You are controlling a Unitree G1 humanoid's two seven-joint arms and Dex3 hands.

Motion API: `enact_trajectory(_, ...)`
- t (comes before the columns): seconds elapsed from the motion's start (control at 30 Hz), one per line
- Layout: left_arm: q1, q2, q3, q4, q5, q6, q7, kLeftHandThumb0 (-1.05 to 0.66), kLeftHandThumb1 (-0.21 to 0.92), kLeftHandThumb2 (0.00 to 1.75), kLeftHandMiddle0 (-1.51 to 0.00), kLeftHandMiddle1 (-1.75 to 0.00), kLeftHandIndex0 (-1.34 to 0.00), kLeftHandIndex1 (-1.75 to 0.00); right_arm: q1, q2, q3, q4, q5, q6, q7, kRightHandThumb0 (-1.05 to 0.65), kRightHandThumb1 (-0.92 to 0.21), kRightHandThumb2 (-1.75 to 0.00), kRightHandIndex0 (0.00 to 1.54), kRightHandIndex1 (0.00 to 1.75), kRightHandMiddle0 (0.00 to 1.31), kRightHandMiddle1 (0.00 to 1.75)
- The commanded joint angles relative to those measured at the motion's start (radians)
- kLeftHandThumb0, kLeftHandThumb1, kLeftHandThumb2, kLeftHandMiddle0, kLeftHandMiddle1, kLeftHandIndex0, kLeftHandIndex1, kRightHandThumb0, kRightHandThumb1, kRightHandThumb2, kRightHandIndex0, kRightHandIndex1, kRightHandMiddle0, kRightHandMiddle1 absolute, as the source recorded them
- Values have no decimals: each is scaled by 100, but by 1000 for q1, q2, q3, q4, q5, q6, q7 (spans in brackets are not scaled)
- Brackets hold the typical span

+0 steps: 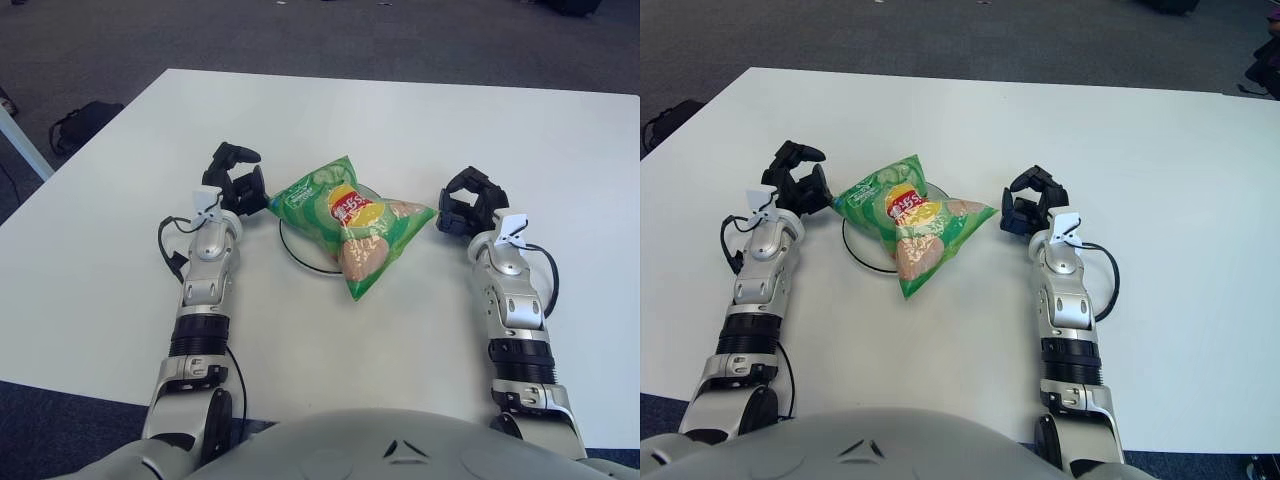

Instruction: Put the snack into the plate.

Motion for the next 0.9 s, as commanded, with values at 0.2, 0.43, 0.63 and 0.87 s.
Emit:
enact_trajectory(0.2,16,-1,0,-23,4,22,6,-45,42,118,-117,-175,-53,-175,51,8,-3,17,0,23,0,-49,-30,-134,124,175,63,175)
enact_trajectory(0.43,19,-3,1,-32,1,39,7,-45,42,118,-116,-175,-53,-175,50,3,-3,17,1,30,4,-49,-30,-134,124,175,63,175)
enact_trajectory(0.63,19,-2,3,-31,2,40,8,-44,43,118,-116,-175,-52,-175,49,5,-5,17,6,36,5,-49,-30,-134,124,175,63,175)
enact_trajectory(0.87,18,-1,4,-26,-1,33,4,-44,43,117,-116,-175,-52,-175,46,4,-6,18,10,40,9,-49,-30,-133,124,175,63,175)
